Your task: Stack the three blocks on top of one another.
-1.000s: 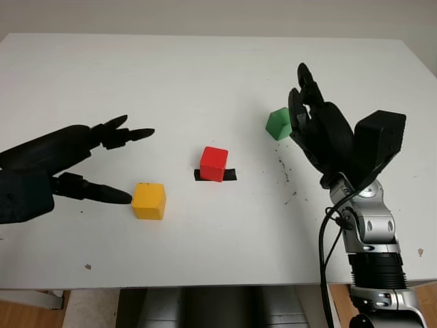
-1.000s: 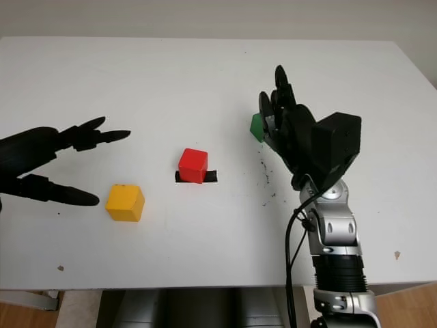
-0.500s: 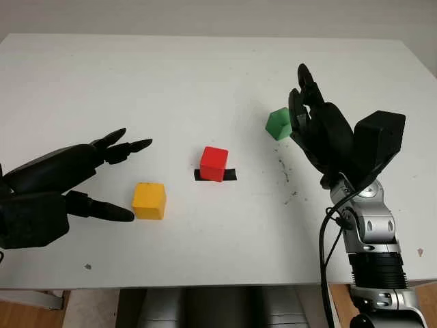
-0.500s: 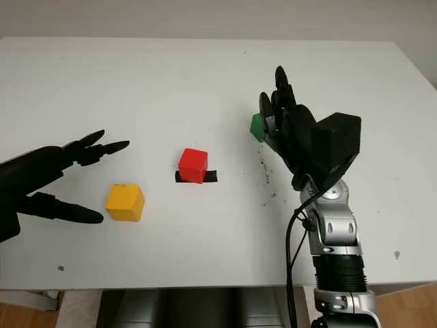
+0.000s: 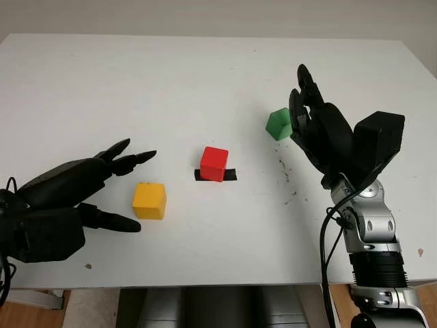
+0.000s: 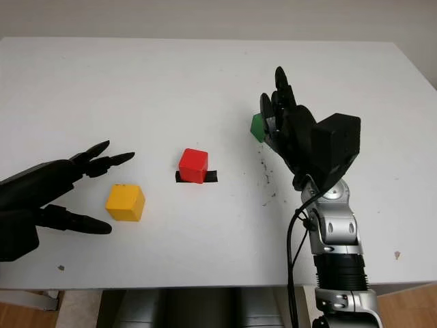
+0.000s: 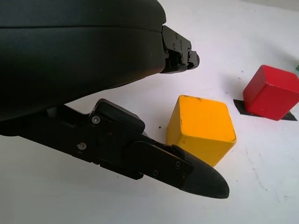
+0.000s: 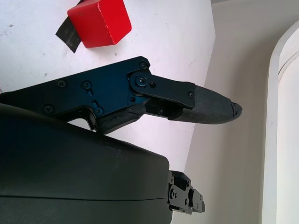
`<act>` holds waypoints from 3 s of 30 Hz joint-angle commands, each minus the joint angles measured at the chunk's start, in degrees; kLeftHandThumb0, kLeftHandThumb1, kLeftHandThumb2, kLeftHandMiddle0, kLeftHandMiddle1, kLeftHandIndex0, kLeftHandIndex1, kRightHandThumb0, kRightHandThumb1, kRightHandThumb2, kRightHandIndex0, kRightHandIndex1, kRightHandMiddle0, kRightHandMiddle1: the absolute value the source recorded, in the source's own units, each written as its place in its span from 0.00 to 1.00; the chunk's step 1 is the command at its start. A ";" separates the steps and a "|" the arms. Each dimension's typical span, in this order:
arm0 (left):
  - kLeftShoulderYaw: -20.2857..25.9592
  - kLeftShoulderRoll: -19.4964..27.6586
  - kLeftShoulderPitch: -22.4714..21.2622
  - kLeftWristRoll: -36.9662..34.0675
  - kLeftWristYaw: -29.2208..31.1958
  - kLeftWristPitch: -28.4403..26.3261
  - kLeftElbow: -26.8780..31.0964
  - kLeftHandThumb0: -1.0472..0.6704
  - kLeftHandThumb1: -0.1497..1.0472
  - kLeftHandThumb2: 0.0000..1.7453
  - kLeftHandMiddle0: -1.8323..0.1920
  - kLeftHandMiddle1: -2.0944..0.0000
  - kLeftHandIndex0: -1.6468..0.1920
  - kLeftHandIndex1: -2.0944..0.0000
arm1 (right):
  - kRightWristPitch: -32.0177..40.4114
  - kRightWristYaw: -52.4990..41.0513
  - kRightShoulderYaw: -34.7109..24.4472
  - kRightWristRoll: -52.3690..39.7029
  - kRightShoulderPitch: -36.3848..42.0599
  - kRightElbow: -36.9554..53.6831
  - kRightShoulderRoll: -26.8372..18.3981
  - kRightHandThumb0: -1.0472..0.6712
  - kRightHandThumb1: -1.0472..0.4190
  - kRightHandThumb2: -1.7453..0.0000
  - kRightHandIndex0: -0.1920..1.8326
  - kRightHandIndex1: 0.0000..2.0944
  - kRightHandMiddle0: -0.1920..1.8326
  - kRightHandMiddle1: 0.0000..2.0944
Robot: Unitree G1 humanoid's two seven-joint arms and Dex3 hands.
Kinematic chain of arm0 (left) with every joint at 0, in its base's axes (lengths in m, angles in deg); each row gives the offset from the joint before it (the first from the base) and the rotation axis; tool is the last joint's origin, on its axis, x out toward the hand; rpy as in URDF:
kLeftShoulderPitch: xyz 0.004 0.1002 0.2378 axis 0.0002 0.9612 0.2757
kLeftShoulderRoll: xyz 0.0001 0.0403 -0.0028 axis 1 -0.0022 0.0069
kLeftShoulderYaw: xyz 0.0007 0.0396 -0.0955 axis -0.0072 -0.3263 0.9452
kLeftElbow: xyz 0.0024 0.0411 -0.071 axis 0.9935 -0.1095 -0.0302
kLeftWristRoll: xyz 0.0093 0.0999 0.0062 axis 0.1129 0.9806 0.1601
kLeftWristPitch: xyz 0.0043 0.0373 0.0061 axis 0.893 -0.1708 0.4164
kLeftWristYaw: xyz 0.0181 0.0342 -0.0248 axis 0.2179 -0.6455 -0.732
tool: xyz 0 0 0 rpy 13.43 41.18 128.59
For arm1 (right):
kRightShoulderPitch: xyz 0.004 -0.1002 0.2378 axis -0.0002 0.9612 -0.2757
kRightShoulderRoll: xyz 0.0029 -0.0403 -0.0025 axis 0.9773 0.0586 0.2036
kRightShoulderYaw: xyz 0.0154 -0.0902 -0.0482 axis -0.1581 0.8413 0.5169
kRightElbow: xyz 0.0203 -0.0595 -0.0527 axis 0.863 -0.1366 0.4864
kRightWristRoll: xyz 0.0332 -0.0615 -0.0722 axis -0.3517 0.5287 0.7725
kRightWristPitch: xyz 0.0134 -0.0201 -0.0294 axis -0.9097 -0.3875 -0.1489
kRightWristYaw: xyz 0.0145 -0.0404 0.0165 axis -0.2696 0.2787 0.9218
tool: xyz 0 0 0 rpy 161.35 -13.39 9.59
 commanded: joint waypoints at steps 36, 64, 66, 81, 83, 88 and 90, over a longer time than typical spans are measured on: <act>-3.87 -3.48 -3.63 2.68 -5.39 5.18 -7.44 0.26 0.95 0.03 0.84 0.96 0.76 0.36 | -0.27 -0.78 -0.60 -0.32 -0.90 0.22 -1.13 0.18 0.00 0.61 0.00 0.00 0.00 0.00; -2.36 -9.94 -6.48 -9.37 -6.35 4.23 -9.64 0.33 1.00 0.05 0.80 0.97 0.81 0.20 | 0.94 0.01 -0.07 0.05 0.08 1.69 -0.84 0.16 0.00 0.63 0.00 0.00 0.00 0.00; -2.32 -10.34 -6.96 -10.21 -6.11 3.73 -9.55 0.33 1.00 0.06 0.80 0.97 0.82 0.20 | 0.90 -0.09 -0.07 -0.02 0.18 1.76 -0.89 0.17 0.00 0.63 0.00 0.00 0.00 0.00; -2.16 -12.26 -11.69 -15.29 -4.83 -0.10 -9.60 0.32 1.00 0.04 0.79 0.97 0.78 0.21 | 1.94 0.23 -0.12 -0.21 0.49 2.59 -0.75 0.16 0.00 0.64 0.00 0.00 0.00 0.00; -2.56 -12.35 -14.06 -15.72 -4.16 -1.32 -10.16 0.33 1.00 0.04 0.79 0.97 0.78 0.22 | 1.99 -0.10 -0.01 -0.30 0.40 2.47 -0.85 0.16 0.00 0.63 0.00 0.00 0.00 0.00; -4.41 -12.72 -21.57 -14.26 -3.02 -1.40 -14.92 0.32 0.99 0.03 0.77 0.97 0.76 0.22 | 2.14 0.16 -0.17 -0.62 0.31 2.39 -0.48 0.16 0.00 0.64 0.00 0.00 0.00 0.00; -5.65 -13.16 -25.50 -14.38 -1.47 -2.08 -17.69 0.33 0.98 0.03 0.78 0.97 0.77 0.19 | 2.17 0.23 -0.07 -0.55 0.36 2.52 -0.48 0.16 0.00 0.64 0.00 0.00 0.00 0.00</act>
